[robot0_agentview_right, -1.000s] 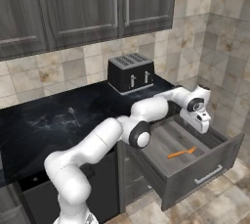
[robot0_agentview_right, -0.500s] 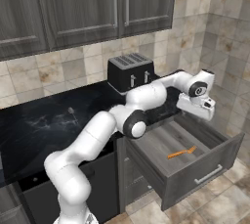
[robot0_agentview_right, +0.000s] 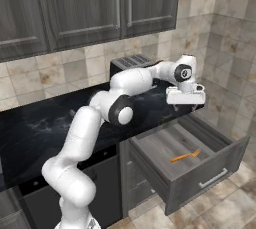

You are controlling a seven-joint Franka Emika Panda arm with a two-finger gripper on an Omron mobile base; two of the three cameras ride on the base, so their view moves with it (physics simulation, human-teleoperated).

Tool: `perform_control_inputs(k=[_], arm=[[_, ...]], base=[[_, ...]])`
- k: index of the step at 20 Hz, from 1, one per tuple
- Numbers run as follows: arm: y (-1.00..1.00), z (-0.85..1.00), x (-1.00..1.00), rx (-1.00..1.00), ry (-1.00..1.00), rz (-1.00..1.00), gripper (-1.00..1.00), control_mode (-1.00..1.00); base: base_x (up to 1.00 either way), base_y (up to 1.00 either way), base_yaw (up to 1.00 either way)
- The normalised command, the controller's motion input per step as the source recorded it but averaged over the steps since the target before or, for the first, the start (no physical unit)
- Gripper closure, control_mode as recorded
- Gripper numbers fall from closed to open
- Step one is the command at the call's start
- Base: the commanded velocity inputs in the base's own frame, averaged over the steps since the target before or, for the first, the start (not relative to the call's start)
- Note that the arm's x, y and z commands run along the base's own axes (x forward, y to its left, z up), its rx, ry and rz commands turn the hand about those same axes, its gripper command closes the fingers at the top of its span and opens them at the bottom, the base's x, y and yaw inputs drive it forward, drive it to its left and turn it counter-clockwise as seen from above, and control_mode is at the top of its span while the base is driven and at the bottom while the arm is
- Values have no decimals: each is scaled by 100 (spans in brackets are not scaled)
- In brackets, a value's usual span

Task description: Organize the utensils by type. Pick up the wooden spoons from the counter and place them in the open cabinet. Then pick up the metallic utensils from the counter and place them in the open drawer.

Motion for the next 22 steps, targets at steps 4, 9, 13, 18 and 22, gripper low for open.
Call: perform_control_inputs(k=[4,9,13,18,22], arm=[[71,20,-38,-7,-2,60,-100,-100],[67,6,-48,0,0,57,-100,-100],[62,0,-53,0,0,50,-100,-100],[61,8,-37,2,0,28,-100,-100],[71,19,-19,0,0,6,-100,-100]], base=[[0,0,0],[0,0,0],[0,0,0],[0,0,0],[0,0,0]])
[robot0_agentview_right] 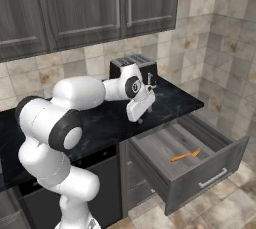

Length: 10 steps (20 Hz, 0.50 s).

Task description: Organize the utensils by type. Pick up the wooden spoons from the counter and place them in the open cabinet. Then pick up the metallic utensils from the counter and place them in the open drawer.

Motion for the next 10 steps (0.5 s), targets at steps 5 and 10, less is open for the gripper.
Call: perform_control_inputs(k=[5,10], arm=[[75,29,0,0,2,-2,-100,-100],[67,15,-11,4,2,-12,-100,-100]], base=[[0,0,0],[0,0,0]])
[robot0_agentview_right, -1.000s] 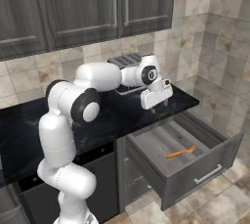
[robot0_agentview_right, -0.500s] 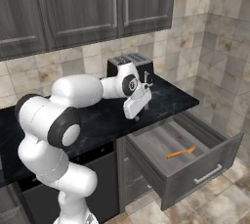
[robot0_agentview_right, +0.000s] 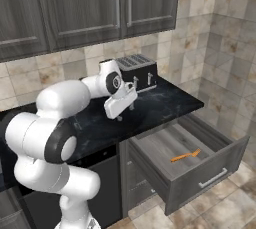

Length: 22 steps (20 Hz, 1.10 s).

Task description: Organize the utensils by type. Pick up the wooden spoons from the counter and place them in the open cabinet. Then pick up the metallic utensils from the counter and place them in the open drawer.

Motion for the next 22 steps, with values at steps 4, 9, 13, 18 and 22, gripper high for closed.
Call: perform_control_inputs(k=[4,9,13,18,22], arm=[[46,9,-13,15,5,-23,-100,-100],[47,0,-16,19,2,-27,-100,-100],[48,0,-2,24,-6,-20,-100,-100],[57,-4,-16,17,-24,-17,-100,-100],[66,-1,-12,0,-22,-18,-100,-100]], base=[[0,0,0],[0,0,0],[0,0,0],[0,0,0],[0,0,0]])
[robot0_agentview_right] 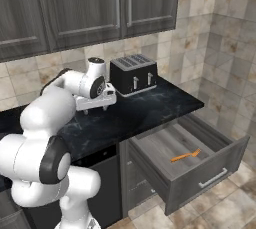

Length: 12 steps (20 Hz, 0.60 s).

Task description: Organize the utensils by type. Pick up the wooden spoons from the counter and place them in the open cabinet. Then pick up the metallic utensils from the counter and place them in the open drawer.

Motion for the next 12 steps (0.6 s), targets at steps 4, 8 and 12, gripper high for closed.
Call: perform_control_inputs(k=[4,8,12], arm=[[51,-13,-7,-6,-21,-16,-100,-100],[37,-25,7,-12,-11,-7,-100,-100],[38,-6,34,-4,10,0,-100,-100]], base=[[0,0,0],[0,0,0],[0,0,0]])
